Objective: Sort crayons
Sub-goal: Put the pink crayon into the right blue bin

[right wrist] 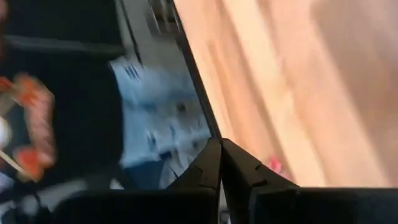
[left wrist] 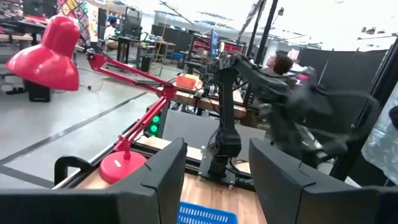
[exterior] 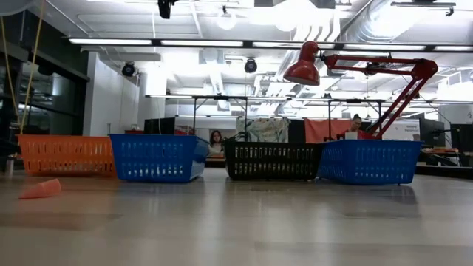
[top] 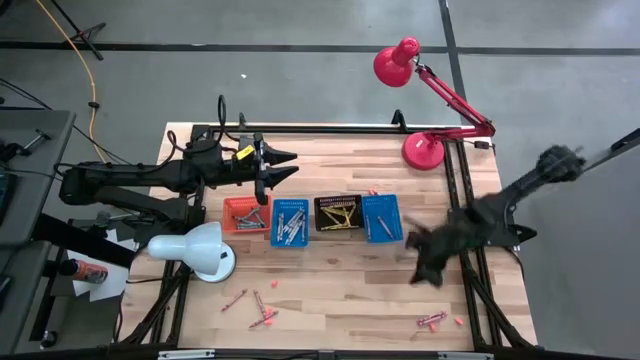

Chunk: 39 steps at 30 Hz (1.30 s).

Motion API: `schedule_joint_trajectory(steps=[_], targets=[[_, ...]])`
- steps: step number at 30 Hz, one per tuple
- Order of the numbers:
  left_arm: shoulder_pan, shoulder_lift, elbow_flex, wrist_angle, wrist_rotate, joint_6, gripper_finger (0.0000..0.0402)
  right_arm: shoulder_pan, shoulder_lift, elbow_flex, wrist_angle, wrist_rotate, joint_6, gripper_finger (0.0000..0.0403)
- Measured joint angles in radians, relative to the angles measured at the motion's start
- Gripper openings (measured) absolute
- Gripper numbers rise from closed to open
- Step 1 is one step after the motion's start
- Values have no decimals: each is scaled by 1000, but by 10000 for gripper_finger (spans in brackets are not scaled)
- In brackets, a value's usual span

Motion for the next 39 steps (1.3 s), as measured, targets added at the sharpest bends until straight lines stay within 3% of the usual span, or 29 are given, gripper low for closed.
schedule_joint_trajectory(steps=[6, 11, 21, 39], targets=[[2, 0, 0, -21, -16, 1, 161, 277, 206, 5, 80, 25, 113, 52], [4, 0, 0, -45, -22, 1, 161, 368, 379, 57, 77, 23, -5, 112], [4, 0, 0, -89, -46, 2, 161, 380, 605, 102, 36, 110, -98, 133], [4, 0, 0, -98, -46, 2, 161, 384, 691, 114, -17, 166, -94, 133]])
